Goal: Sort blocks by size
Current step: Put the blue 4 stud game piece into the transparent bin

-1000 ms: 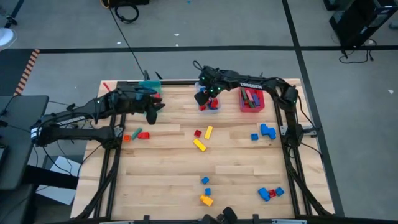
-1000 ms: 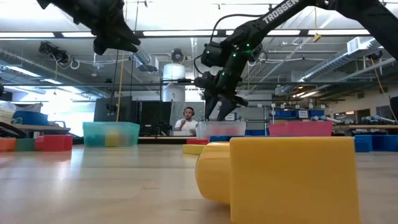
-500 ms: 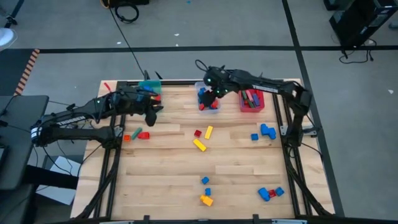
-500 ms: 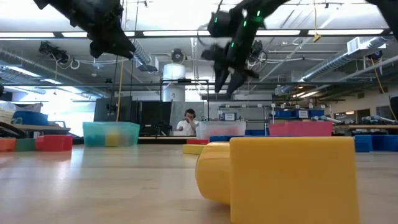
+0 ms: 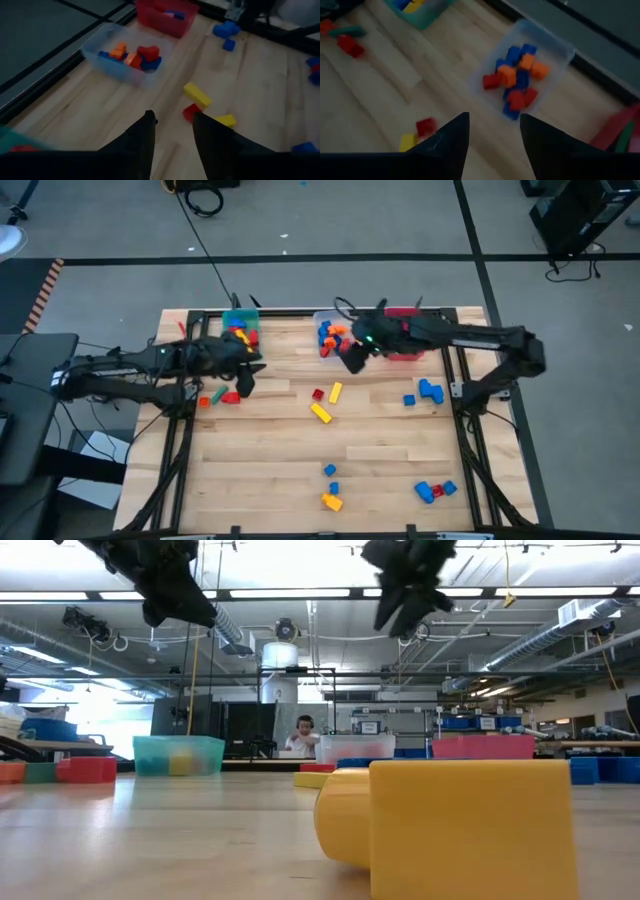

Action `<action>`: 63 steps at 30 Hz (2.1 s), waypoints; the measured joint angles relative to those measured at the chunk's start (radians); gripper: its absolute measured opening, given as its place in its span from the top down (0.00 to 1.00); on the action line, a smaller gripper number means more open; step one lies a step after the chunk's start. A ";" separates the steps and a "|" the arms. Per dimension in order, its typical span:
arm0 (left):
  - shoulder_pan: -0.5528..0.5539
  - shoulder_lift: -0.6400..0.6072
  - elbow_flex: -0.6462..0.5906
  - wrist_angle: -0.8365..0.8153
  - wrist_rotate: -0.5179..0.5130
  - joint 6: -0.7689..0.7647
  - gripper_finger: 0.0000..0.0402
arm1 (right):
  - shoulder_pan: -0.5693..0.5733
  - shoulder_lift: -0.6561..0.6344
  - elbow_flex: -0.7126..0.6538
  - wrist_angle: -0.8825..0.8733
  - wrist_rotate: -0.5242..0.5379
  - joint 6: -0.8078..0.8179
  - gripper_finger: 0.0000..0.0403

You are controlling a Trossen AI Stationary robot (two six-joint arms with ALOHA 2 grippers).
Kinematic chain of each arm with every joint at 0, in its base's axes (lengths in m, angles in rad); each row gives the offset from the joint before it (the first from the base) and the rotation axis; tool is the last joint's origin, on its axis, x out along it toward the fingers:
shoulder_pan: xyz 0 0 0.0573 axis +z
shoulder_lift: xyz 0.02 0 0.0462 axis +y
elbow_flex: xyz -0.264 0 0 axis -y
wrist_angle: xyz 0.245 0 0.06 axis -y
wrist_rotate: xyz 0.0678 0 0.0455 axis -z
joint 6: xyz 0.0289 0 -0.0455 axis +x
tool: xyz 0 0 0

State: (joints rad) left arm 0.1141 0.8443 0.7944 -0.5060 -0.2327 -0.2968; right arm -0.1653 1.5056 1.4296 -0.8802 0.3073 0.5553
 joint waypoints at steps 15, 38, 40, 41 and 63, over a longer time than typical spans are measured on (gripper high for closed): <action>-0.279 0.392 0.180 0.086 -0.057 -0.027 0.78 | 0.336 -0.416 -0.459 0.091 -0.002 0.317 0.55; -0.374 1.082 0.690 -0.075 0.140 -0.470 0.73 | 0.630 -0.477 -0.560 0.101 0.005 0.398 0.56; -0.375 1.115 0.690 -0.039 0.176 -0.494 0.69 | 0.648 -0.477 -0.560 0.102 0.006 0.407 0.56; -0.376 1.128 0.690 -0.017 0.179 -0.501 0.66 | 0.657 -0.477 -0.560 0.102 0.006 0.411 0.56; -0.504 1.166 0.859 -0.107 -0.118 -0.651 0.57 | 0.751 -0.477 -0.560 0.109 0.053 0.467 0.57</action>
State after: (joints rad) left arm -0.3902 2.0099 1.6536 -0.6132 -0.3512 -0.9480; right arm 0.5854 1.0286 0.8700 -0.7708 0.3603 1.0222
